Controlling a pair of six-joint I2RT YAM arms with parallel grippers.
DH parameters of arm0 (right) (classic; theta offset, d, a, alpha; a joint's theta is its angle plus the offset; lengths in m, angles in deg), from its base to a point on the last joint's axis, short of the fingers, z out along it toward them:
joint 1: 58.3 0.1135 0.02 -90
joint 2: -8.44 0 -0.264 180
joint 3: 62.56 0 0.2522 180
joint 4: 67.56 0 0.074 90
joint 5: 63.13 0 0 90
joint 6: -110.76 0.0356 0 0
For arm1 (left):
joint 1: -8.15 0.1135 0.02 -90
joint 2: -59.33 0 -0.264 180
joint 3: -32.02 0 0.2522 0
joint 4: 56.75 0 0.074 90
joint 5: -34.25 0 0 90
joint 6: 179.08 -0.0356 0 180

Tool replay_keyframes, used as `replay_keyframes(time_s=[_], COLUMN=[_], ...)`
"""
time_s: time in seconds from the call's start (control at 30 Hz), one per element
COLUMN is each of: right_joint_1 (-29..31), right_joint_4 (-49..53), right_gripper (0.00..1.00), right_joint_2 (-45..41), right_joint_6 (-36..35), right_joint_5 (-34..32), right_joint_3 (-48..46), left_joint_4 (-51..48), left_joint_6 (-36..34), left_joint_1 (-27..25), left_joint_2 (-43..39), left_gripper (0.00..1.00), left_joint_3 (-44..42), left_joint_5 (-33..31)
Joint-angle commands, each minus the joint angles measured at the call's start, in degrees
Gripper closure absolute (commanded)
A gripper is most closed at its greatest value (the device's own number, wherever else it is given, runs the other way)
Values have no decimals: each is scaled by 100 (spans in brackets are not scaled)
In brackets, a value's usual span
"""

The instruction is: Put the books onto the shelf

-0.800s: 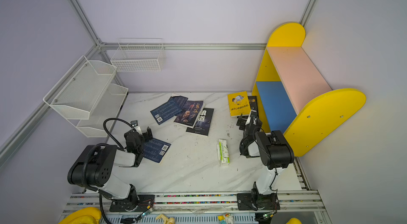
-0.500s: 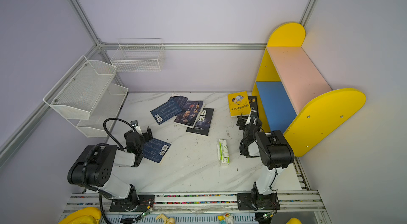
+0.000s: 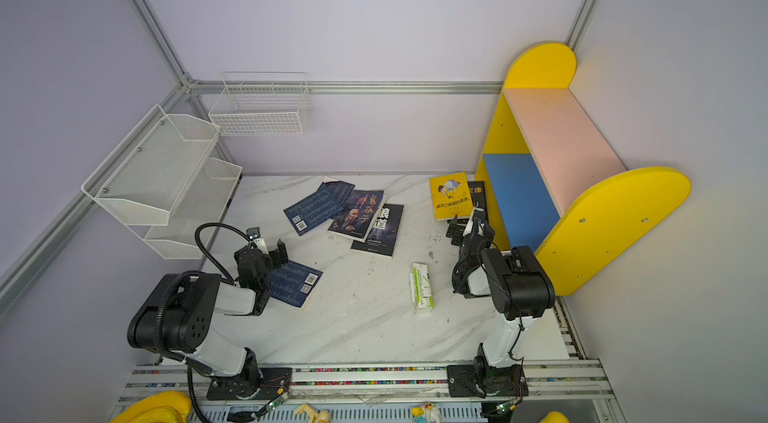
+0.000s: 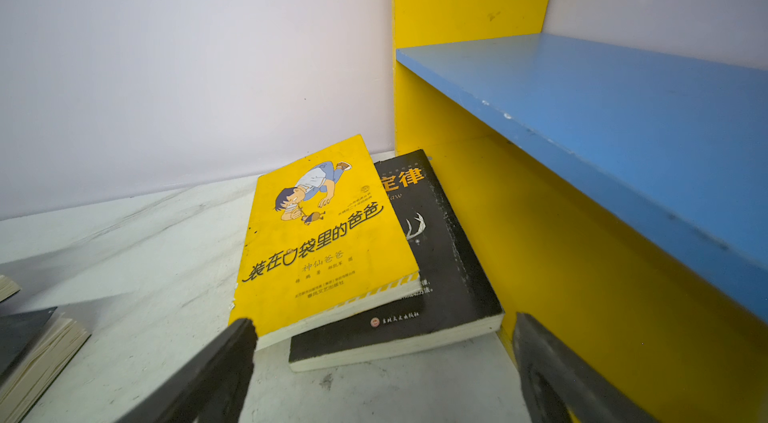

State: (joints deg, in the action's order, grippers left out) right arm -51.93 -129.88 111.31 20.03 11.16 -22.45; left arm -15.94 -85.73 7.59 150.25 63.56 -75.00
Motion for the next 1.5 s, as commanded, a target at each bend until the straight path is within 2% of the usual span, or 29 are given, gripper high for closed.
replay_keyframes(time_s=[0.0,0.63,0.67,0.73,0.83,0.9,0.97,1.07,1.13,1.2,1.23,1.3,1.37,1.47], right_joint_1=[-22,-22,-3,34,186,290,493,917,1264,1640,1853,2530,3207,3728], right_joint_4=[-213,-257,-160,671,1939,2786,3899,5198,5678,5876,5949,6333,6454,6269], right_gripper=[3,3,3,3,3,3,3,3,3,3,3,3,3,3], right_joint_2=[-69,-83,-155,-648,-1730,-2354,-2883,-3153,-3138,-2965,-2830,-2529,-2268,-2248], right_joint_6=[-58,-53,-52,-84,-97,289,987,1937,2551,3035,3106,3201,3263,3557], right_joint_5=[-107,-122,-235,-245,7,188,195,301,472,949,1198,1223,1011,841], right_joint_3=[-33,-52,-10,194,530,789,1224,1908,2303,2684,2886,3461,3825,4012], left_joint_4=[156,168,168,81,-1657,-3013,-4003,-5136,-5671,-5784,-5773,-5897,-6066,-6069], left_joint_6=[-94,-107,-107,-147,-105,177,445,1663,2564,3342,3628,4079,4495,4668], left_joint_1=[-40,-45,-39,-58,-85,-80,-98,-158,-205,-271,-328,-498,-800,-1241], left_joint_2=[-65,-63,-71,-198,-1297,-1990,-2476,-2772,-2815,-2799,-2738,-2606,-2552,-2632], left_gripper=[0,0,0,0,0,0,0,1,0,0,0,0,0,1], left_joint_3=[317,323,313,347,842,1345,1877,2668,3115,3361,3462,3682,3801,3890], left_joint_5=[-15,-7,-8,-132,-141,131,939,1549,1969,2559,3057,3780,3872,3339])
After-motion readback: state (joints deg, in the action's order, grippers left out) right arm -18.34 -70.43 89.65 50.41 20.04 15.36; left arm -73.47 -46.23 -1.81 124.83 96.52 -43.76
